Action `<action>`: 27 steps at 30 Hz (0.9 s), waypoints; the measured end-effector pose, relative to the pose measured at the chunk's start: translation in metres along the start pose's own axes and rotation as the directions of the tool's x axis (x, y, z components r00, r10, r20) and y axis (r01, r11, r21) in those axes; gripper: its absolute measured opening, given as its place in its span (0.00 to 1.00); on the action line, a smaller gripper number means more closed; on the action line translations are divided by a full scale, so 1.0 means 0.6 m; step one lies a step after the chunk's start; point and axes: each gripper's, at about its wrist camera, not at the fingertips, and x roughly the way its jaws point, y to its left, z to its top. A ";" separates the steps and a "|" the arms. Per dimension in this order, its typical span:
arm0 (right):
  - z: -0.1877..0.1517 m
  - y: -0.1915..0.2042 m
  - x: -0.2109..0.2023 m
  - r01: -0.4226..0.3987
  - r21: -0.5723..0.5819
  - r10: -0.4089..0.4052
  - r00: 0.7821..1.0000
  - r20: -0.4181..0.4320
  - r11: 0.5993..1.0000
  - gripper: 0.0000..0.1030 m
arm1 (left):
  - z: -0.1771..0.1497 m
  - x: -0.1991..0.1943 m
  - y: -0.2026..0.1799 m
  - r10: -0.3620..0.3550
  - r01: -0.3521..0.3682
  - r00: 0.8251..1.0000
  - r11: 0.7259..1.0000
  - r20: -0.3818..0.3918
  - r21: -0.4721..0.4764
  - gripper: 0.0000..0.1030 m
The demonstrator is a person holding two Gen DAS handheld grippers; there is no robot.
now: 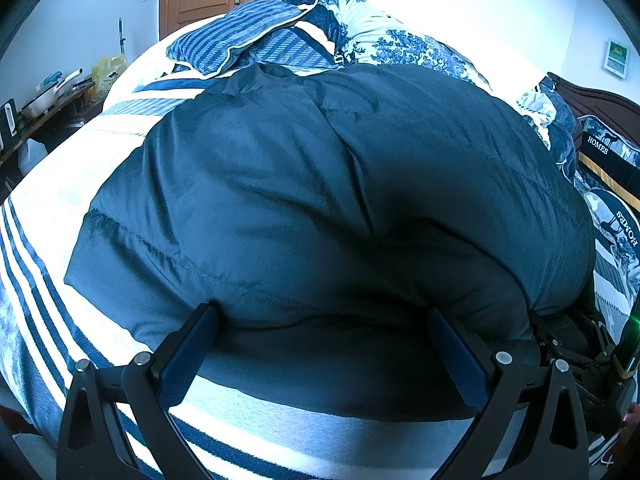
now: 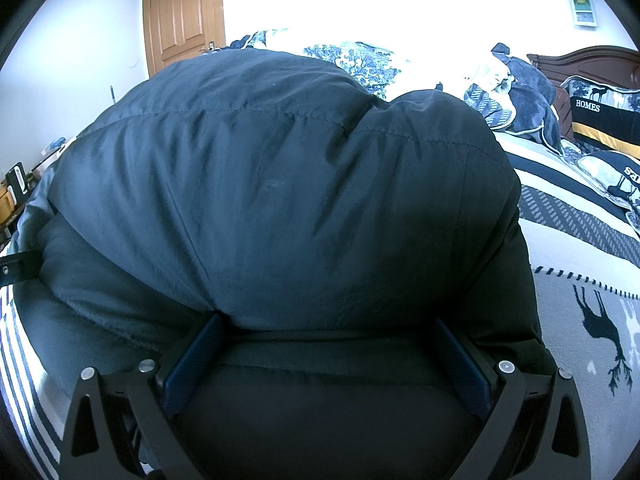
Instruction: Fold large clothes
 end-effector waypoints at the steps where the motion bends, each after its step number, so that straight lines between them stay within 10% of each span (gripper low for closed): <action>1: 0.001 0.000 0.001 0.000 0.000 0.000 1.000 0.000 1.000 1.00 | -0.001 -0.001 0.000 0.000 0.000 1.000 1.000 0.000 0.000 1.00; 27: 0.001 0.000 0.000 0.000 0.001 0.000 1.000 -0.001 1.000 1.00 | -0.003 0.002 0.002 0.002 -0.002 1.000 1.000 0.002 -0.002 1.00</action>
